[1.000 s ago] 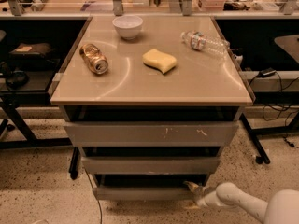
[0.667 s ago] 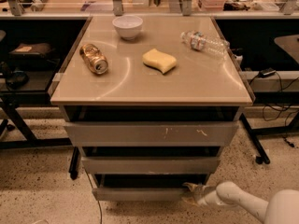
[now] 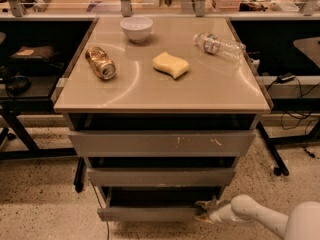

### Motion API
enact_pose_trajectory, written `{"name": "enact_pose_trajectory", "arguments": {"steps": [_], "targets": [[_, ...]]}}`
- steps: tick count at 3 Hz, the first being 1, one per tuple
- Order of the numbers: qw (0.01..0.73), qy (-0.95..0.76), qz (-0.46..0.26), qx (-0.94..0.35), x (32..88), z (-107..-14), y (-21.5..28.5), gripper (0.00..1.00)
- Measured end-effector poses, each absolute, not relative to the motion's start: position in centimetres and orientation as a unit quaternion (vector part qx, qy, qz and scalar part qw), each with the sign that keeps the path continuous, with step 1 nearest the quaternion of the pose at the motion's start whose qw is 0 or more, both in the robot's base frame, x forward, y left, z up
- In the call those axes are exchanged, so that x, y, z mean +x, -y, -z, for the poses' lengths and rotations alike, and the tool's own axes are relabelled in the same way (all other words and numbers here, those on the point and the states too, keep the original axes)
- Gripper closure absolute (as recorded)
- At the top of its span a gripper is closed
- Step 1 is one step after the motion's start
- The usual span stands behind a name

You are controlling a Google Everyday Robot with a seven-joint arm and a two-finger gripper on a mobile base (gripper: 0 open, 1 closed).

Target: Open bottom drawer

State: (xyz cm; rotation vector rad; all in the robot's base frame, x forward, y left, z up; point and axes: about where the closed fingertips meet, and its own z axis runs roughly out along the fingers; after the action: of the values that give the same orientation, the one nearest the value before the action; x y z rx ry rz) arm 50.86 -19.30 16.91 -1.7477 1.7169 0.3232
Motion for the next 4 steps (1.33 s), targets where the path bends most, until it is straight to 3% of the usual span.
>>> {"name": "enact_pose_trajectory", "arguments": {"steps": [3,4], "targets": [[0.329,-0.656,-0.124,-0.668,50.9,-16.9,19.3,0.36],[0.326,-0.668,-0.152,-0.652,49.9,-15.5,20.5,0.38]]}}
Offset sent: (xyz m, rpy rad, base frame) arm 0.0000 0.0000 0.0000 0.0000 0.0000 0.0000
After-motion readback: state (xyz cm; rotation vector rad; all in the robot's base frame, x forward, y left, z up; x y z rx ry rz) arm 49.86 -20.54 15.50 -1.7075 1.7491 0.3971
